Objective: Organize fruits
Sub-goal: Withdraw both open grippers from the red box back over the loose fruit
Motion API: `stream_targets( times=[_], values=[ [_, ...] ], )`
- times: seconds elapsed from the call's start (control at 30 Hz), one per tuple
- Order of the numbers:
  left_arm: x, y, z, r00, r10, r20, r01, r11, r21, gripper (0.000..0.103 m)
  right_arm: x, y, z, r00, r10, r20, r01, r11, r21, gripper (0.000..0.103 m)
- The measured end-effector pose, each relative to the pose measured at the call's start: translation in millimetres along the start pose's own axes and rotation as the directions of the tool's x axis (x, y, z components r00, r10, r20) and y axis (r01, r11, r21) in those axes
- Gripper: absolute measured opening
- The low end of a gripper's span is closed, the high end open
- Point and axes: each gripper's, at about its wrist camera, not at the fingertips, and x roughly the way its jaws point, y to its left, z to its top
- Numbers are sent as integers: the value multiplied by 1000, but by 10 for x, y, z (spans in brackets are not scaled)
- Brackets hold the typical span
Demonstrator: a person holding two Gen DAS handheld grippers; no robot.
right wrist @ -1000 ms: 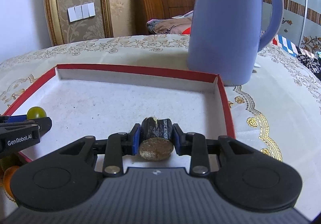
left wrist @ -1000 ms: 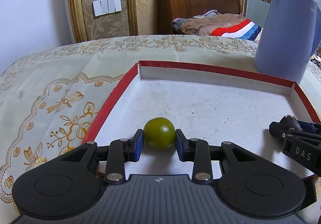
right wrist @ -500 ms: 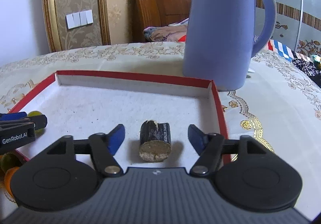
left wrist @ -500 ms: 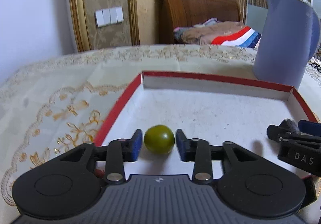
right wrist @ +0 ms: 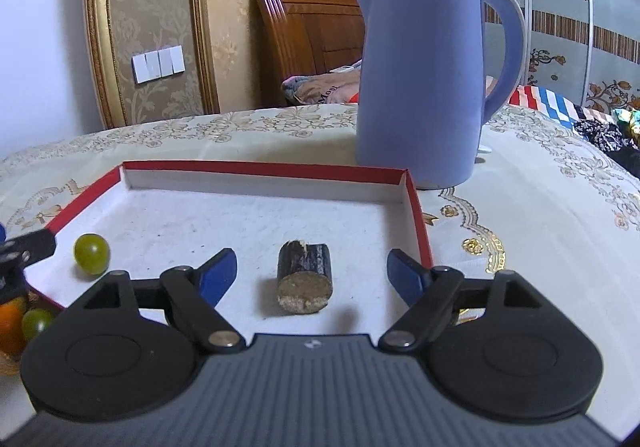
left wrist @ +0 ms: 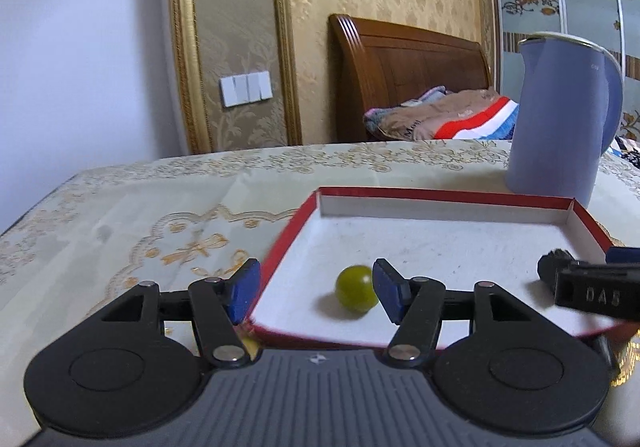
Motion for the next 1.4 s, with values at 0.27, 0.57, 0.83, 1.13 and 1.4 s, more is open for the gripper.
stream_targets(
  times=[0.27,0.57,0.83,1.13,1.4],
  values=[
    [-339,122,-256,1000,-9,4,9,1000,10,61,-271,16,-138,1000,-6,31,6,1000,-22,87],
    [-570,389,-493,1000,-16,-13,16,999,-29,61,-815,-139,-522,997,13,77,-12,1000,-20,88],
    [-619,570,-583,999,-25,-39,21,996,-83,62,-881,-147,-585,997,36,75,-34,999,-29,88],
    [-541,504,-626,997,-1,-73,-1,999,-33,62,-880,-161,-614,998,43,54,-42,999,-19,88],
    [-399,445,-572,994,-4,-108,2,1000,-17,62,-906,-166,-610,996,45,70,-44,999,-14,88]
  ],
)
